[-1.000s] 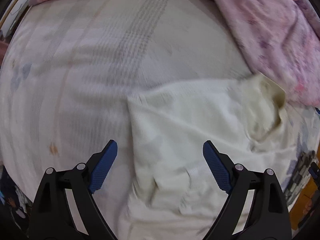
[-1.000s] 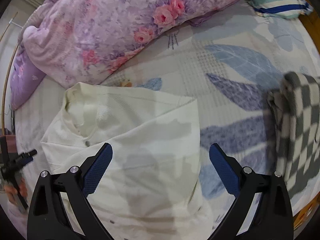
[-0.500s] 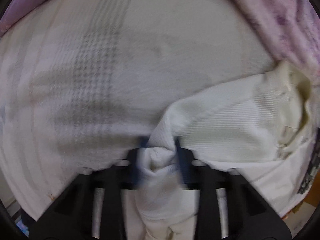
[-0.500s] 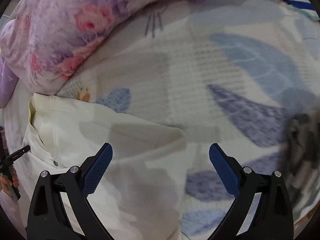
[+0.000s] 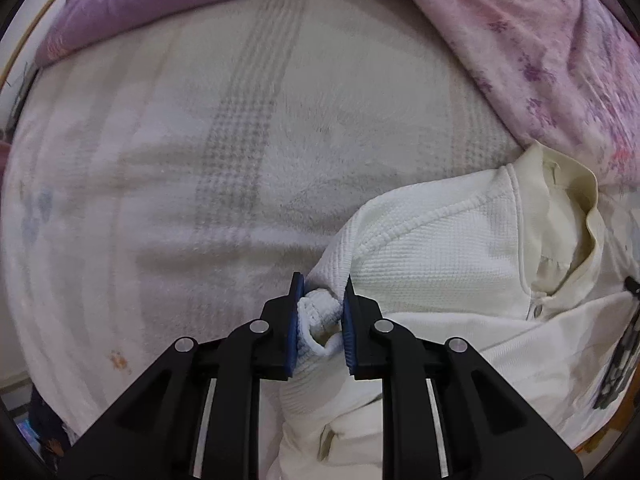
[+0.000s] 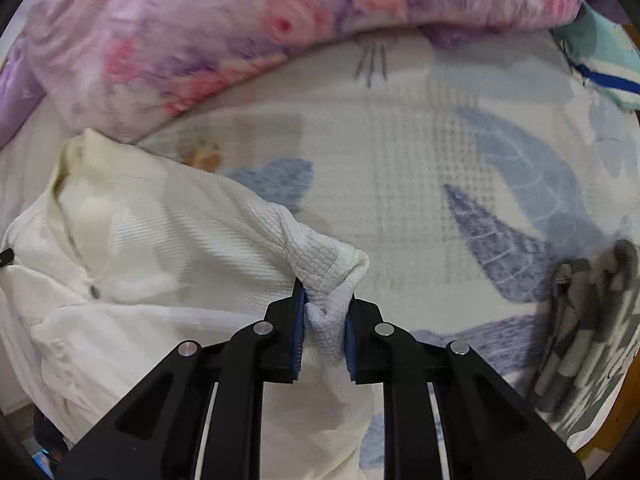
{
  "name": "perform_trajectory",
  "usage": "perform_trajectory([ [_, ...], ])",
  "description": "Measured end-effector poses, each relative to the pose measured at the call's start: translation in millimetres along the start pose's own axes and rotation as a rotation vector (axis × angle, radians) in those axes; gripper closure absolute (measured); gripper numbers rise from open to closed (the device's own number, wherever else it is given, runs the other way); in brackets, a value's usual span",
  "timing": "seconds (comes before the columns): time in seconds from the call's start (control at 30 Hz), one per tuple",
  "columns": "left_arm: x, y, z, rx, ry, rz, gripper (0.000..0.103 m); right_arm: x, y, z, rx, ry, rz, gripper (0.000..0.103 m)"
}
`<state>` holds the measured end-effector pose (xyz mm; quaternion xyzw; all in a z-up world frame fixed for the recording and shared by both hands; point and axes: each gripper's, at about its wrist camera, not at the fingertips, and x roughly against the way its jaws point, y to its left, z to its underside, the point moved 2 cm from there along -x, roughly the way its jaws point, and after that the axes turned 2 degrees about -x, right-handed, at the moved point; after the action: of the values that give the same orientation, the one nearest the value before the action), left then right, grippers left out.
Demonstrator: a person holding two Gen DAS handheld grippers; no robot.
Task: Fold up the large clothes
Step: 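Lift the jacket's collar end with both grippers and raise it off the bed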
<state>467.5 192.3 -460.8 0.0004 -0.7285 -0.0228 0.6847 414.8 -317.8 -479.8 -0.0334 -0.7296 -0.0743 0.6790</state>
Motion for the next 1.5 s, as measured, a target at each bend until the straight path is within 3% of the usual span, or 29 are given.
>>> perform_trajectory([
  [0.1, 13.5, -1.7, 7.9, -0.007, -0.022, -0.047, 0.087, 17.9, -0.9, 10.1, -0.003, -0.032, 0.005, 0.088],
  [0.5, 61.3, -17.1, 39.9, -0.04, -0.105, -0.05, 0.088, 74.7, 9.1, 36.8, -0.008, -0.125, -0.009, 0.089],
  [0.83, 104.9, -17.0, 92.8, -0.048, -0.166, -0.082, 0.089, 125.1, 15.5, 91.6, -0.038, -0.216, -0.032, 0.089],
  [1.03, 135.9, -22.6, 140.6, -0.055, -0.211, -0.136, 0.09, 166.9, 17.8, 142.1, -0.05, -0.281, -0.041, 0.089],
  [1.23, 164.1, -25.3, 207.3, -0.113, -0.267, -0.239, 0.091, 201.4, 25.1, 203.9, -0.042, -0.33, -0.055, 0.09],
  [1.5, 157.1, -19.1, 293.1, -0.107, -0.194, -0.249, 0.092, 190.3, 23.8, 288.3, -0.022, -0.247, -0.045, 0.09],
])
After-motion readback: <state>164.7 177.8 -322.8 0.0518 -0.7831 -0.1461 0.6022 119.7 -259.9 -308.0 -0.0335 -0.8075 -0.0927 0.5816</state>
